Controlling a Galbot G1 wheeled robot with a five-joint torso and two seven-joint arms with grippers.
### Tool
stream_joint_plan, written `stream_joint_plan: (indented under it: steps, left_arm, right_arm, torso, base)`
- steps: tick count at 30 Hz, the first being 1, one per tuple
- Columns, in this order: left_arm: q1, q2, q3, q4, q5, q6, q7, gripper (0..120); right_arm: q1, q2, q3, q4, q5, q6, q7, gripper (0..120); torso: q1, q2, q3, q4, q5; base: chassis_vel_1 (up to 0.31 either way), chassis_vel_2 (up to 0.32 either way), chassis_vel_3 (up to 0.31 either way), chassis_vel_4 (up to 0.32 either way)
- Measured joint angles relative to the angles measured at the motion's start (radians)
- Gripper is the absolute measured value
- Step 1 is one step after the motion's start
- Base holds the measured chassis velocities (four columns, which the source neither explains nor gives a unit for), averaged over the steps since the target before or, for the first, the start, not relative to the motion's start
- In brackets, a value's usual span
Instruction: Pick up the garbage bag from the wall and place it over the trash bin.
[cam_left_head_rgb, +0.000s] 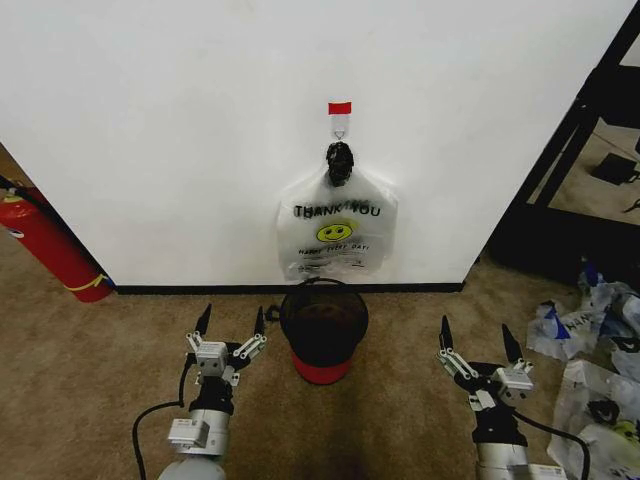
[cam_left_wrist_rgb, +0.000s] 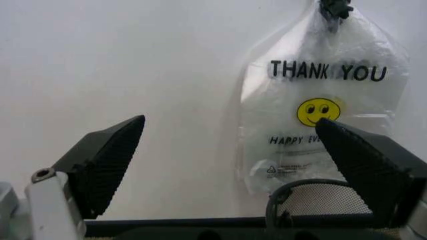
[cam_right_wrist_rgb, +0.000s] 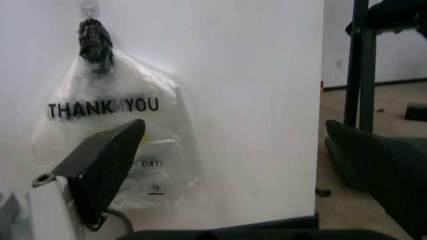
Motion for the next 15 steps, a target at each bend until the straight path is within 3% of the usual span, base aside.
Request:
stream_joint_plan:
  steps: [7,13,15]
  left_arm:
    - [0.01,0.011,-0.006,-0.003,0.009,-0.001,0.0,100]
    - [0.017,0.039,-0.039,-0.008,0.011,-0.004,0.0,100]
    - [0.02,0.047,-0.049,-0.007,0.011,-0.004,-0.001,100]
  right_arm:
    - [0.07,-0.091,-0.022,0.005,0.293,-0.131,-0.029,100]
    - [0.327,-0.264,-0.047,-0.025,0.817,-0.394,-0.055,100]
    - [0.379,-0.286,-0.063,-0.046,0.887,-0.426,-0.05,100]
  torso:
    - [0.0,0.0,0.0,0.0,0.0001]
    - [0.0,0.0,0.0,0.0003,0.0]
    - [0.0,0.0,0.0,0.0001,0.0001]
  base:
    - [0.0,0.0,0.0,0.0]
    - [0.0,0.0,0.0,0.0]
    - [0.0,0.0,0.0,0.0]
